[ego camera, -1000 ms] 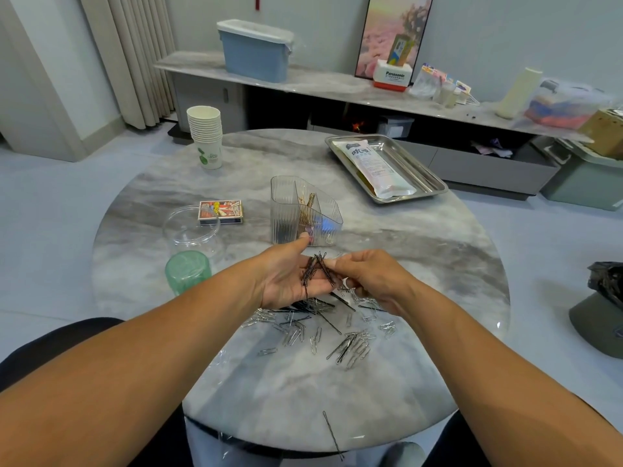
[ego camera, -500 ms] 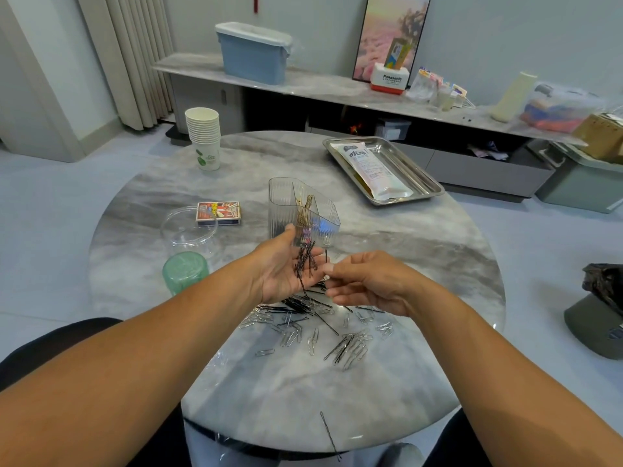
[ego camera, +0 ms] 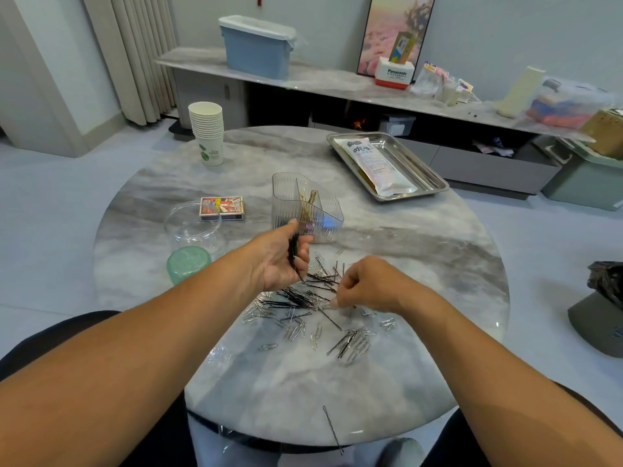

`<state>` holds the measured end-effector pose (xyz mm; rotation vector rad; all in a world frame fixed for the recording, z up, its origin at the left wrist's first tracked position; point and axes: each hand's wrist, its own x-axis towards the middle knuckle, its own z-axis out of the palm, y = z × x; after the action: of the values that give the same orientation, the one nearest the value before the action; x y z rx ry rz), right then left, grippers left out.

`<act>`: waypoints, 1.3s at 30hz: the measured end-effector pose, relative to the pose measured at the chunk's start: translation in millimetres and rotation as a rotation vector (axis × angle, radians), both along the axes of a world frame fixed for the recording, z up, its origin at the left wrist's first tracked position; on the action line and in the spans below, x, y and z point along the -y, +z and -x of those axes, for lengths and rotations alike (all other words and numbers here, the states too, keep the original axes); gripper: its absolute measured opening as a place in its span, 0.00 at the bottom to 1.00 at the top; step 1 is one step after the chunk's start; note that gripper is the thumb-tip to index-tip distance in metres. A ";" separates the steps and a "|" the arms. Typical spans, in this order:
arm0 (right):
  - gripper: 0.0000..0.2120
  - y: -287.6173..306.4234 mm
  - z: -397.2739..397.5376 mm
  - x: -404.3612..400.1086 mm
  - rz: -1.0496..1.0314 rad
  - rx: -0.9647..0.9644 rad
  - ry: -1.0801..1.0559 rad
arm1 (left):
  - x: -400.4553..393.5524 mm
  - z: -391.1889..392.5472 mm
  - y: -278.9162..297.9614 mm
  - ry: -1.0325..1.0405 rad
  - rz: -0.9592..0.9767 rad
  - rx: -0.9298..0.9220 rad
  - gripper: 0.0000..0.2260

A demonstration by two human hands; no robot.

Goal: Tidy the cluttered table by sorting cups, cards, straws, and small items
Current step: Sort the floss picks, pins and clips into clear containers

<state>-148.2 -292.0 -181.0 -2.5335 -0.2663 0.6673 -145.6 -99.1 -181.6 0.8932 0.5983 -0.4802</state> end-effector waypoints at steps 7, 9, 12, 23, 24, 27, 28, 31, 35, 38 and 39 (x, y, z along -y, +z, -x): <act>0.01 -11.3 19.3 -26.9 0.519 0.289 0.304 | 4.9 -2.6 -2.5 0.058 0.045 0.016 0.21; 0.07 -10.8 20.1 -29.5 0.591 0.324 0.367 | 6.6 -0.4 -3.5 0.054 0.063 0.025 0.23; 0.15 -9.2 22.2 -31.1 0.657 0.343 0.397 | 6.0 1.6 -5.1 0.018 0.065 0.028 0.26; 0.05 13.1 10.0 -25.5 -0.496 0.016 -0.292 | 13.9 3.9 -11.0 -0.097 0.082 0.024 0.30; 0.06 11.5 11.1 -28.0 -0.486 0.031 -0.282 | 15.8 3.5 -10.9 -0.090 0.093 0.030 0.30; 0.12 10.7 8.3 -25.0 -0.415 0.154 -0.251 | 17.8 -0.2 -8.7 -0.047 0.109 0.060 0.31; 0.14 11.9 8.3 -22.8 -0.410 0.165 -0.233 | 16.9 -0.4 -7.5 -0.040 0.106 0.074 0.31; 0.13 13.7 17.9 -22.4 -0.429 0.087 -0.137 | 14.7 0.7 -4.5 -0.026 0.123 0.099 0.31; 0.11 9.7 24.3 -28.7 -0.373 0.120 -0.117 | 16.4 0.8 -3.2 0.039 0.239 0.124 0.32; 0.08 14.6 20.4 -28.5 -0.501 0.086 -0.193 | 16.7 0.1 -2.1 0.050 0.223 0.139 0.33; 0.09 16.8 19.6 -27.9 -0.549 0.079 -0.230 | 16.7 0.3 -1.6 0.047 0.212 0.141 0.33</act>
<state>-167.7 -264.1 -164.2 -2.0223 -0.1544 0.3444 -146.0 -115.9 -183.2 0.7032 0.4299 -0.4258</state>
